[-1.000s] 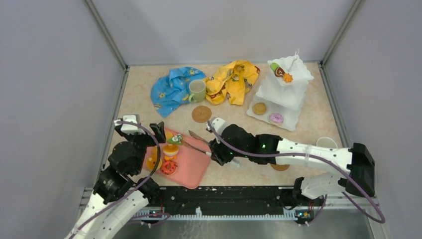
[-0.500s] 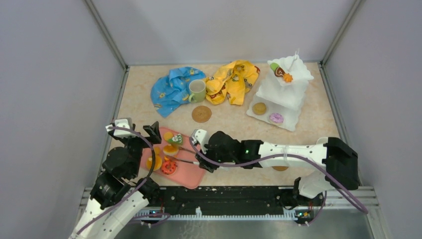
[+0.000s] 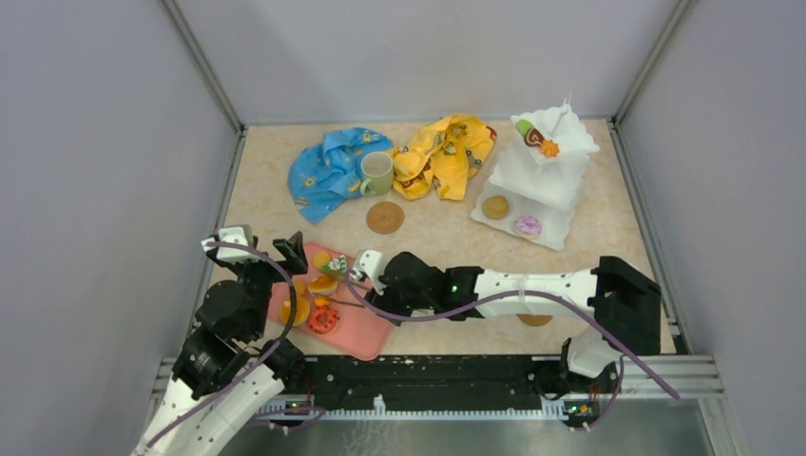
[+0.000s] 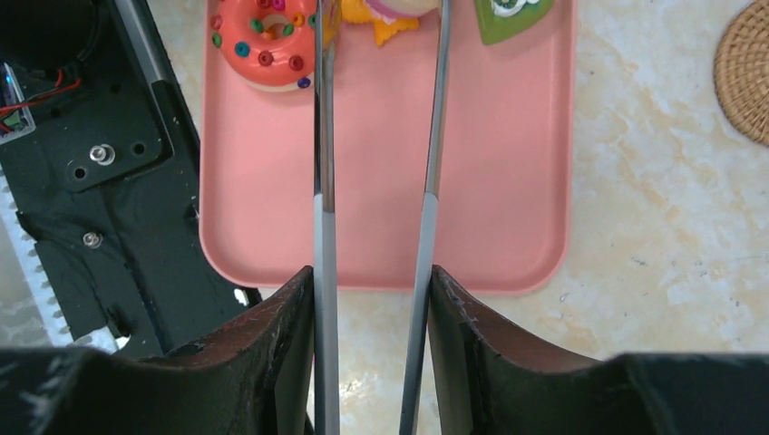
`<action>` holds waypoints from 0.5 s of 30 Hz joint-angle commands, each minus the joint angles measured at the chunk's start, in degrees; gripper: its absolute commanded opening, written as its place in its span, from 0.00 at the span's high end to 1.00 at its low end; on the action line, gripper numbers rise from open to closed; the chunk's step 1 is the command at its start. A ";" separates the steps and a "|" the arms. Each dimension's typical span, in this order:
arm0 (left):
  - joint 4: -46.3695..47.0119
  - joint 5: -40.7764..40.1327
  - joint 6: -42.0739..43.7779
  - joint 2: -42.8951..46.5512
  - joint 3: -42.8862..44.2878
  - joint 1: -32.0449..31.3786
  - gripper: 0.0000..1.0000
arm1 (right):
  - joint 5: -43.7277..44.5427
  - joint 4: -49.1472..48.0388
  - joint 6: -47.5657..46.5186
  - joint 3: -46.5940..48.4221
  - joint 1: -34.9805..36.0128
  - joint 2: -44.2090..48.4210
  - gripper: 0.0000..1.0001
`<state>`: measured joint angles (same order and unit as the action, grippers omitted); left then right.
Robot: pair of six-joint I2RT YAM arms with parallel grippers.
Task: Serve the afternoon tea
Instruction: Pick up the desert from the tray.
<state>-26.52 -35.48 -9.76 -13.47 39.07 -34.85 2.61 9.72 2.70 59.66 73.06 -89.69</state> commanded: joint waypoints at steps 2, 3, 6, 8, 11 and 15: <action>2.80 -0.50 -0.26 0.46 -0.31 0.16 0.01 | 1.54 -2.88 -2.37 3.63 0.34 -0.95 0.56; 2.79 -0.51 -0.26 0.40 -0.29 0.20 0.01 | 1.58 -2.98 -2.43 3.63 0.38 -1.10 0.55; 2.87 -0.35 -0.26 0.38 -0.35 0.15 0.01 | 1.53 -3.04 -2.43 4.10 0.42 -1.98 0.55; 2.88 -0.33 -0.18 0.31 -0.35 0.18 0.01 | 1.36 -2.75 -2.44 4.69 0.40 -2.59 0.54; 2.88 -0.37 -0.17 0.18 -0.35 0.17 0.01 | 1.35 -2.63 -2.43 5.54 0.38 -3.40 0.54; 2.93 -0.46 -0.15 0.23 -0.35 0.16 0.01 | 1.39 -2.82 -2.43 6.04 0.40 -3.78 0.60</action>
<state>-26.50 -35.48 -9.74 -13.47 38.94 -34.85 3.62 9.67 0.99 62.06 73.06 -92.95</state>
